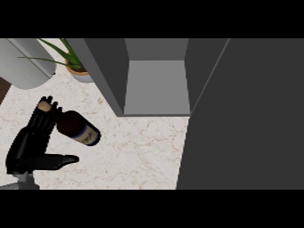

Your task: Pick up the wine, place it into the cabinet and close the cabinet

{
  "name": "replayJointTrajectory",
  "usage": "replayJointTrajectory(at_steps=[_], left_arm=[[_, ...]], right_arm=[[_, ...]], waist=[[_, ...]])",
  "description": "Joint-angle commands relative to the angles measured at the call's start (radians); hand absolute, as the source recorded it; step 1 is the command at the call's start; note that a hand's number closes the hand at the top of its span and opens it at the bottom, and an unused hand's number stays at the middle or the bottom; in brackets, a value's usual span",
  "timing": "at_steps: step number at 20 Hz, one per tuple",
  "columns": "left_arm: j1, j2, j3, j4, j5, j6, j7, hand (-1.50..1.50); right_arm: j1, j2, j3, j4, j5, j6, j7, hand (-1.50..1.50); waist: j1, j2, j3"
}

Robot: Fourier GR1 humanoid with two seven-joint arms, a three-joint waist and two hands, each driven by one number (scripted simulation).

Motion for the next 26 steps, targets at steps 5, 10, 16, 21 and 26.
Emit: replayJointTrajectory(at_steps=[5, 10, 16, 21, 26], left_arm=[[-0.026, 0.000, 0.020, 0.203, -0.031, -0.035, -0.142, -1.50], [-0.120, 0.002, 0.039, 0.399, -0.027, -0.070, -0.219, -1.50], [-0.179, 0.053, 0.092, 0.538, 0.020, -0.141, -0.246, -1.50], [-0.214, 0.036, 0.060, 0.646, -0.036, -0.150, -0.349, -1.50], [-0.326, 0.030, 0.060, 0.810, -0.079, -0.138, -0.450, -1.50]], right_arm=[[-0.010, -0.011, 0.013, -0.134, -0.047, -0.038, 0.136, -1.50], [0.028, -0.011, 0.000, -0.115, -0.067, -0.008, 0.075, -1.50], [-0.032, -0.029, -0.010, -0.134, -0.061, -0.047, 0.145, -1.50], [-0.005, -0.018, -0.016, -0.120, -0.063, -0.048, 0.121, -1.50], [0.044, -0.010, -0.035, -0.100, -0.114, -0.014, 0.061, -1.50]], waist=[[-0.001, -0.001, 0.000], [-0.005, 0.002, 0.000], [-0.006, -0.001, -0.001], [-0.004, 0.000, 0.000], [-0.012, 0.004, 0.000]])
